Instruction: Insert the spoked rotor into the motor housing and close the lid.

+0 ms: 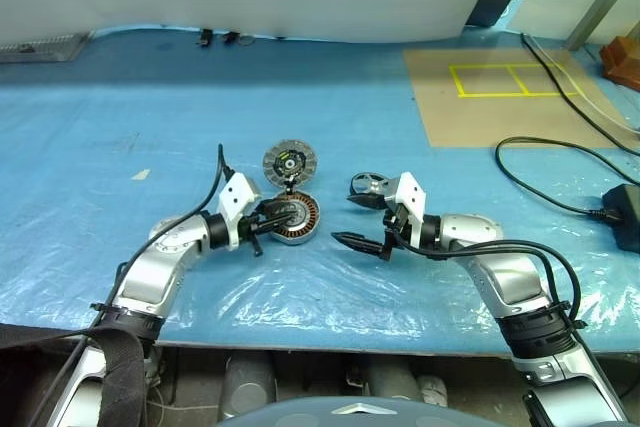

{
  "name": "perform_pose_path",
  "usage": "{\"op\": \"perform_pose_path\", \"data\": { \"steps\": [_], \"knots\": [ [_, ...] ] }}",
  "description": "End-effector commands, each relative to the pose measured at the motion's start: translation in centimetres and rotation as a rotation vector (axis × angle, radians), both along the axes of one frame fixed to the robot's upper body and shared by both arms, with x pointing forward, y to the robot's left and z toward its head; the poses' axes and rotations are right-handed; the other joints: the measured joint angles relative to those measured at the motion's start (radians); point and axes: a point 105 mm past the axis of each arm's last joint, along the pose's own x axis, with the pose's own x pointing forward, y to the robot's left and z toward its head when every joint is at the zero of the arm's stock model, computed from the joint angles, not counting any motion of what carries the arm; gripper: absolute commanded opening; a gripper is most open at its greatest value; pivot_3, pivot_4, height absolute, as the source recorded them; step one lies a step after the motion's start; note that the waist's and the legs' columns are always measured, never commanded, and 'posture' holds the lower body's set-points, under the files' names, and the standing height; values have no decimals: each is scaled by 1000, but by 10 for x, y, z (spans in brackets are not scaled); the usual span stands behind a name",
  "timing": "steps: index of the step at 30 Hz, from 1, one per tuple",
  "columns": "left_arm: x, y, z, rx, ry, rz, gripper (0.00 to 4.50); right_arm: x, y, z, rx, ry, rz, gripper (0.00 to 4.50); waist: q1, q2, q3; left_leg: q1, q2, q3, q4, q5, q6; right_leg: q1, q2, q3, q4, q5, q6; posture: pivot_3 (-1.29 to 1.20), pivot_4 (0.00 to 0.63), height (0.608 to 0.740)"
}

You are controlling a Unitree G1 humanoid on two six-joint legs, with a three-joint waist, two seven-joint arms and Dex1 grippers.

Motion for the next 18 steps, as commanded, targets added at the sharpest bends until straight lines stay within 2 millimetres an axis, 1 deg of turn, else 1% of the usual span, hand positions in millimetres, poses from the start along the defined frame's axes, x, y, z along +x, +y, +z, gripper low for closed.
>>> {"op": "perform_pose_path", "data": {
  "steps": [1, 13, 18],
  "knots": [
    [2, -1, 8, 8, -24, -7, 1111, -1, 5, 7, 12, -40, 22, 4500, 0, 0, 0, 0, 0, 0, 0, 0, 0, 0, 0, 0, 0, 0, 0, 0, 150, 740],
    [1, 1, 4, 47, -21, -15, 1111, -2, 7, 7, 6, -55, 30, 4500, 0, 0, 0, 0, 0, 0, 0, 0, 0, 0, 0, 0, 0, 0, 0, 0, 150, 740],
    [2, 1, 5, 40, -21, -13, 1111, -2, 10, 7, 10, -56, 30, 4500, 0, 0, 0, 0, 0, 0, 0, 0, 0, 0, 0, 0, 0, 0, 0, 0, 150, 740]
  ]
}}
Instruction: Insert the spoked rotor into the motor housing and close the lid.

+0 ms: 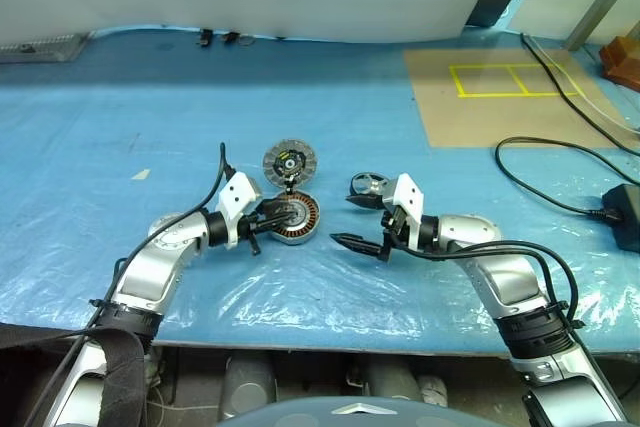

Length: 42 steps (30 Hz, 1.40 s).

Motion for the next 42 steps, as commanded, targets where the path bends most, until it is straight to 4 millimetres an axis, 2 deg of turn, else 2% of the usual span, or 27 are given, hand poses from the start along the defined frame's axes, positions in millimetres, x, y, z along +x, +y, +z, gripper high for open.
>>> {"op": "perform_pose_path", "data": {
  "steps": [1, 14, 38, 42],
  "knots": [
    [0, -1, 6, -5, -18, -8, 1111, -1, 6, 8, 16, -37, 18, 4500, 0, 0, 0, 0, 0, 0, 0, 0, 0, 0, 0, 0, 0, 0, 0, 0, 150, 740],
    [2, -9, 5, 15, -15, -35, 1111, -1, 7, 6, 8, -35, 23, 4500, 1, 0, 0, 0, 0, 0, 0, 0, 0, 0, 0, 0, 0, 0, 0, 0, 150, 740],
    [1, -8, -5, 40, 11, -27, 1111, -2, 9, 4, 8, -33, 27, 4500, 0, 0, 0, 0, 0, 0, 0, 0, 0, 0, 0, 0, 0, 0, 0, 0, 150, 740],
    [3, -8, -6, 48, -3, -19, 2104, -1, 10, 5, 10, -39, 24, 4500, 0, 0, 0, 0, 0, 0, 0, 0, 0, 0, 0, 0, 0, 0, 0, 0, 150, 740]
  ]
}}
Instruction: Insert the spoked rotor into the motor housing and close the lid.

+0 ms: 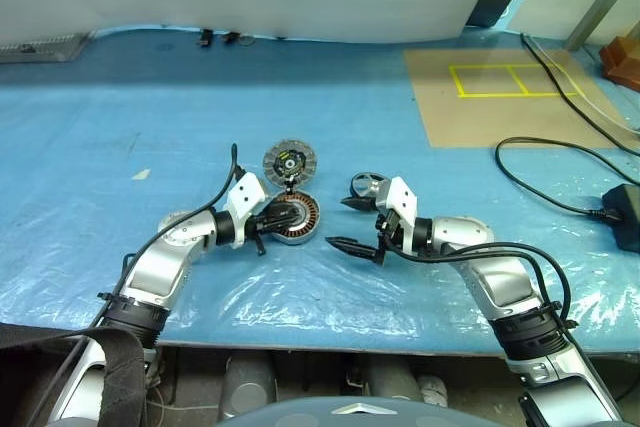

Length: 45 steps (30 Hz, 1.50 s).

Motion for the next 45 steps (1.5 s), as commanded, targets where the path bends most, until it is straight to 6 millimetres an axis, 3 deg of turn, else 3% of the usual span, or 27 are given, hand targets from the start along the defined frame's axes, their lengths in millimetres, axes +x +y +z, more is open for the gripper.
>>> {"op": "perform_pose_path", "data": {
  "steps": [1, 3, 7, 11, 17, 30, 45],
  "knots": [
    [1, 1, 0, 9, -27, 15, 2436, 1, 4, 8, 16, -37, 11, 4500, 0, 0, 0, 0, 0, 0, 0, 0, 0, 0, 0, 0, 0, 0, 0, 0, 150, 740],
    [7, 2, 10, -49, -45, 61, 3105, 2, 4, 8, 17, -39, 9, 4500, 0, 0, 0, 0, 0, 0, 0, 0, 0, 0, 0, 0, 0, 0, 0, 0, 150, 740],
    [8, 7, 22, -115, -56, 86, 3105, 2, 5, 7, 17, -37, 8, 4500, -1, 0, 0, -1, 0, 0, 0, 0, 0, 0, 0, 0, 0, 0, 0, 0, 150, 740],
    [5, 9, 28, -160, -50, 90, 2156, 3, 5, 5, 16, -34, 9, 4500, 0, 0, 0, -1, 0, 0, 0, 0, 0, 0, 0, 0, 0, 0, 0, 0, 150, 740],
    [2, 1, 21, -160, -24, 82, 42, 4, 5, 5, 10, -34, 14, 4500, 1, 0, 0, -1, 0, 0, 0, 0, 0, 0, 0, 0, 0, 0, 0, 0, 150, 740],
    [9, -12, 8, -30, -69, 62, 42, 3, 7, 8, 14, -43, 17, 4500, 0, 0, 0, -1, 0, 0, 0, 1, 2, 0, 0, 0, 0, 0, 0, 0, 150, 740],
    [-6, -14, -5, 55, -7, -22, 42, 7, 7, 6, 15, -46, 7, 4500, 0, 0, 0, -1, 0, 0, 0, 1, 1, 0, 0, 0, 0, 0, 0, 0, 150, 740]
  ]
}}
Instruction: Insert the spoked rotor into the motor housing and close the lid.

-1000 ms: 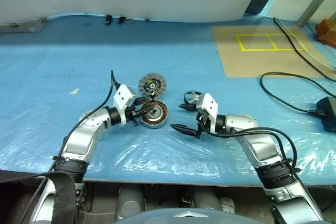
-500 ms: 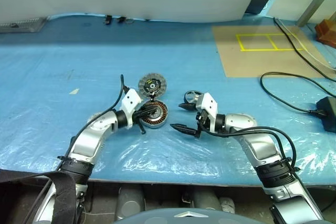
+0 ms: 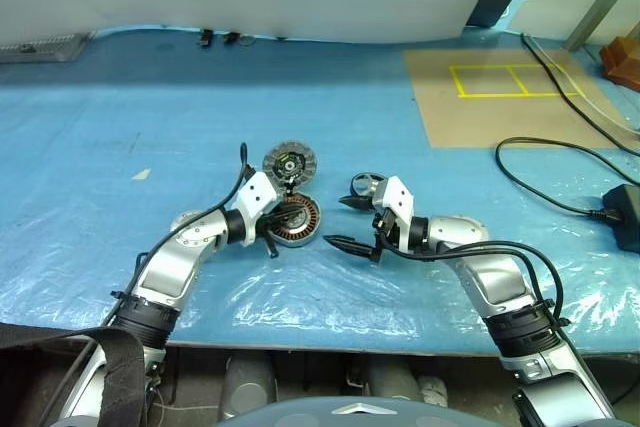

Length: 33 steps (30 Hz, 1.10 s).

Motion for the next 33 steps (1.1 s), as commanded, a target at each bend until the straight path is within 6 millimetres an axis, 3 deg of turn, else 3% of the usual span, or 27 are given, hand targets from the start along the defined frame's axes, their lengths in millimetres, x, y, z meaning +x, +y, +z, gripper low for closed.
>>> {"op": "perform_pose_path", "data": {
  "steps": [1, 7, 13, 25, 33],
  "knots": [
    [-8, 0, -5, 21, 29, -34, 42, 2, 4, 9, 18, -45, 15, 4500, 0, 0, 0, 0, 0, 0, 0, 0, 0, 0, 0, 0, 0, 0, 0, 0, 150, 740],
    [-7, 0, 17, -123, 50, -24, 42, 2, 4, 7, 14, -42, 14, 4500, 0, 0, 0, 0, 0, 0, 0, 0, 0, 0, 0, 0, 0, 0, 0, 0, 150, 740],
    [-10, 1, 24, -195, 98, -32, 42, 2, 5, 6, 15, -42, 14, 4500, 0, 0, 0, 0, 0, 1, 0, 0, 0, 0, 0, 0, 0, 0, 0, 0, 150, 740],
    [-15, 7, -5, -58, 128, -28, 42, 3, 8, 7, 18, -48, 18, 4500, 0, 0, 0, 1, 0, 0, 0, 0, 0, 0, 0, 0, 0, 0, 0, 0, 150, 740],
    [-16, 9, -14, 25, 112, -47, 42, 3, 7, 7, 16, -48, 13, 4500, 0, 0, 0, 1, 0, 0, 0, 0, 0, 1, 0, 0, 0, 0, 0, 0, 150, 740]
  ]
}}
